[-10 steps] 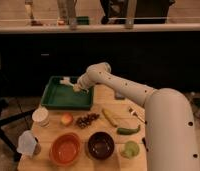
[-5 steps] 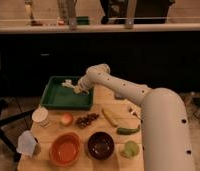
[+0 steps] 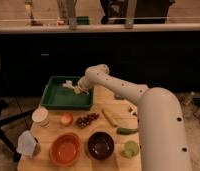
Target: Place brush in tray
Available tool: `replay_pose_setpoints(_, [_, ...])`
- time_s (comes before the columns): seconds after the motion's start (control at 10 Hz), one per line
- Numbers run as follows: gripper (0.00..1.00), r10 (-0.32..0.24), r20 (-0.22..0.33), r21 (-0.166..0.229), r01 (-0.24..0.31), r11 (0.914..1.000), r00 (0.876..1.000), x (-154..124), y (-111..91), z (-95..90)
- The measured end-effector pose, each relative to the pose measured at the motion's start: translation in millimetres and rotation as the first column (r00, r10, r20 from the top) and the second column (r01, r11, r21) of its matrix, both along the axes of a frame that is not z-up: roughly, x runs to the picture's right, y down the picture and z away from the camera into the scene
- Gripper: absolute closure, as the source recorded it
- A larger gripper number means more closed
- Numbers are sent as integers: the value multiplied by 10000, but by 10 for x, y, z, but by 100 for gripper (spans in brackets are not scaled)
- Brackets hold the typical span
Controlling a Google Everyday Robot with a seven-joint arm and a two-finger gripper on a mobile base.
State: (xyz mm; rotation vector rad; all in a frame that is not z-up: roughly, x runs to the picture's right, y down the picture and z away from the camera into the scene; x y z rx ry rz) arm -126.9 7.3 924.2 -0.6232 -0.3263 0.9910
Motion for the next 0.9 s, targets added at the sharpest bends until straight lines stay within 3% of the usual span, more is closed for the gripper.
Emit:
replay_pose_setpoints(0.6, [28, -6, 5, -14, 6, 10000, 10000, -5, 10, 6])
replay_pose_setpoints(0.9, [20, -6, 6, -11, 6, 10000, 10000, -6, 8, 5])
